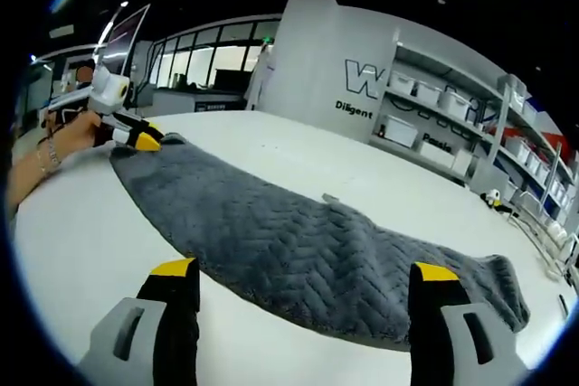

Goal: Open the folded towel by lifting each exposed corner and separating the folded layers until the towel lies flat within the target outline without major curled edges

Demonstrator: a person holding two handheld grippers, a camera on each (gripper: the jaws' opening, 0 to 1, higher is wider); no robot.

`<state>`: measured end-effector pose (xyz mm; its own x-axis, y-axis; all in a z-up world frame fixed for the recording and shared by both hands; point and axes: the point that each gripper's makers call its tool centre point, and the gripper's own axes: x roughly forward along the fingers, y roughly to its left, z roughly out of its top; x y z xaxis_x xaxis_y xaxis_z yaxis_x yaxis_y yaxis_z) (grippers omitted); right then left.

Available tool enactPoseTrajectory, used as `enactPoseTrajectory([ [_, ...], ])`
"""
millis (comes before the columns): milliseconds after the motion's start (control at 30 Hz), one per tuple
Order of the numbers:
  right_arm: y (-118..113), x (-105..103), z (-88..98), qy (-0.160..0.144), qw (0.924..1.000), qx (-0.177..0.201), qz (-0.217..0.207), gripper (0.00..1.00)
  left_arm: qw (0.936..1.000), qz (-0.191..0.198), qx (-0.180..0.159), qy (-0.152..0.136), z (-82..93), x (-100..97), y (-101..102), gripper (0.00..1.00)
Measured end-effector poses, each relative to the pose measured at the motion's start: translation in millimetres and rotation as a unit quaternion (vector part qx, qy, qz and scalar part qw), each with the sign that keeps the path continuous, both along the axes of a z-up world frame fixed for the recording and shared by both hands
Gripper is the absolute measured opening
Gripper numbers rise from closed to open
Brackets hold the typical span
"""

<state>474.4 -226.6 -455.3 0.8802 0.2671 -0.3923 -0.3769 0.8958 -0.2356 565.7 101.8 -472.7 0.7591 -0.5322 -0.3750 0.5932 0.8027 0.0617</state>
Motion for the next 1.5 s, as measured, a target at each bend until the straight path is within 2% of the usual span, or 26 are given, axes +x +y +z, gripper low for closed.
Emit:
enactPoseTrajectory([
  [233,1,0,-3.2,0.007,1.0,0.0,0.003,0.97,0.9996,0.027,0.003,0.002,-4.2,6.5,8,0.37],
  [333,2,1,-3.4,0.008,1.0,0.001,0.005,0.97,0.9992,0.038,-0.011,0.002,-5.5,11.8,12,0.32],
  [467,1,0,-3.4,0.007,1.0,0.001,0.004,0.97,0.9982,0.056,-0.017,-0.011,-3.2,15.8,16,0.17],
  [567,2,0,-4.5,0.009,0.9999,0.001,0.006,0.97,0.997,0.065,-0.031,-0.029,4.9,17.1,19,0.04],
  [800,-2,0,-3.4,0.009,1.0,0.003,0.001,0.97,0.9971,0.04,-0.046,-0.046,24.1,8.0,6,0.03],
  [867,-2,-1,-3.8,0.01,0.9999,0.004,0.001,0.98,0.9972,0.025,-0.038,-0.06,32.7,0.6,-1,0.03],
  [1033,-2,-2,-1.3,0.008,0.9999,0.008,0.004,0.99,0.9969,-0.021,-0.026,-0.071,43.8,-21.7,-19,0.03],
  [1167,-3,-3,6.1,-0.004,0.9998,0.018,0.004,0.99,0.9949,-0.058,-0.018,-0.081,54.1,-43.1,-33,0.02],
  [1233,-2,-3,7.5,-0.006,0.9998,0.019,0.005,0.99,0.9919,-0.087,-0.006,-0.092,58.7,-60.8,-42,0.02],
  [1333,-2,-3,9.1,-0.009,0.9997,0.021,0.005,0.99,0.9891,-0.112,0.017,-0.094,55.2,-83.2,-51,0.02],
  [1500,-3,-4,12.7,-0.014,0.9995,0.027,0.005,0.99,0.9847,-0.149,0.017,-0.088,52.9,-113.6,-63,0.02],
])
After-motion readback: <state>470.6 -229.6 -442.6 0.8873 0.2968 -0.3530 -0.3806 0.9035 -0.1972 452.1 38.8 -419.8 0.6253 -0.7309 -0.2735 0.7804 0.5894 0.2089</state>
